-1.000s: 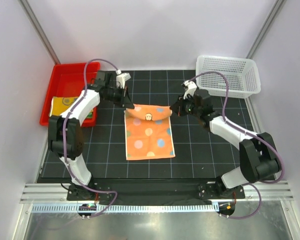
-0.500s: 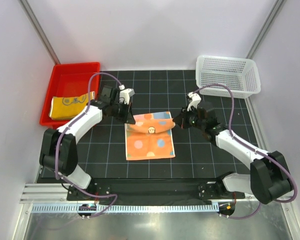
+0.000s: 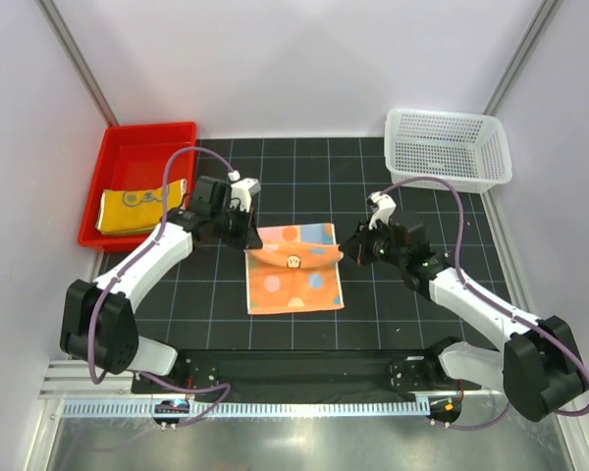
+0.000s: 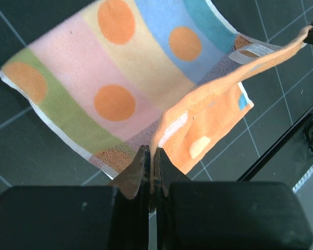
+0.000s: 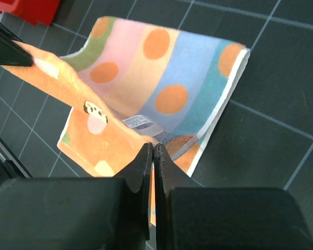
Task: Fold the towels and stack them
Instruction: Fold the towel
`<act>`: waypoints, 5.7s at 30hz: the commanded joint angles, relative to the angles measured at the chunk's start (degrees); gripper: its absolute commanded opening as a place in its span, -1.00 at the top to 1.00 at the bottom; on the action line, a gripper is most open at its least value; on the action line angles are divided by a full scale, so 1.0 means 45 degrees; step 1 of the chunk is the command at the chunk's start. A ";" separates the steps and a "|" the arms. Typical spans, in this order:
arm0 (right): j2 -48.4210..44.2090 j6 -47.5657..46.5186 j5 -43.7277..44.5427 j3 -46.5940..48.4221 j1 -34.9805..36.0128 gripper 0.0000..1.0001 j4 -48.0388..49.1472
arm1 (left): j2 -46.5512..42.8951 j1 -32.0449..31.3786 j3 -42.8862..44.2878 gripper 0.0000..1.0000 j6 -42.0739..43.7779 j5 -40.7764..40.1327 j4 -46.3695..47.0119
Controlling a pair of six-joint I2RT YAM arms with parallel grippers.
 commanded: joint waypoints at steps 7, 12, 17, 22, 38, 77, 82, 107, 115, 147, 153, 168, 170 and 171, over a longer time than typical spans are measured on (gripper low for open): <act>-0.0526 0.0951 0.0484 -0.1245 0.0676 0.98 0.0601 | -0.0507 -0.0320 -0.0712 1.00 -0.0257 0.0141 -0.0728; -0.0585 0.1030 0.0620 -0.1480 0.0774 0.98 0.0369 | -0.0449 -0.0534 -0.1142 0.94 -0.0705 0.0492 -0.0807; -0.1247 0.0738 0.1284 -0.1519 0.0813 0.98 -0.0432 | -0.0468 -0.0886 -0.1260 1.00 -0.0745 0.0161 -0.1256; -0.1544 0.0659 0.1423 -0.1695 0.0833 0.98 -0.0569 | -0.0430 -0.1004 -0.1318 0.99 -0.0902 0.0023 -0.1276; -0.1911 0.2319 0.1266 -0.2205 0.1360 0.37 -0.2070 | -0.0760 -0.1355 -0.1281 0.29 -0.1915 -0.0736 -0.2993; 0.8534 -0.0200 0.0193 0.7055 -0.1023 0.21 -0.2876 | 0.6855 0.1242 0.4580 0.37 -0.1507 -0.2789 -0.1569; 0.9023 0.0308 -0.0160 0.6840 -0.1023 0.24 -0.1937 | 0.7032 0.1320 0.4892 0.37 -0.1468 -0.2438 -0.1412; 0.9903 0.0366 -0.0394 0.6450 -0.1433 0.87 -0.0901 | 0.6661 0.1594 0.5030 0.20 -0.1488 -0.3120 -0.1100; 0.9923 0.0288 -0.0355 0.6586 -0.1433 0.87 -0.0901 | 0.7343 0.1594 0.5067 0.20 -0.1331 -0.2731 -0.0983; 0.2679 0.8039 0.2023 0.0475 -0.0204 -0.24 -0.2698 | 0.9454 0.1770 0.7608 1.00 -0.1507 -0.1656 -0.1608; 0.1135 1.1007 0.3726 -0.1244 0.1554 -0.22 -0.1687 | 0.9434 0.1769 0.7490 1.00 -0.1702 -0.1656 -0.1608; 0.0977 1.3041 0.6577 -0.1832 0.4171 0.04 -0.2209 | 0.9864 0.1750 0.7803 1.00 -0.1722 -0.1441 -0.1491; 0.0997 1.3257 0.6811 -0.1754 0.4523 0.08 -0.2714 | 0.9883 0.1750 0.7783 0.99 -0.1702 -0.1480 -0.1490; 0.1035 1.3334 0.7045 -0.1734 0.4660 0.10 -0.2853 | 0.9922 0.1769 0.7802 1.00 -0.1702 -0.1519 -0.1491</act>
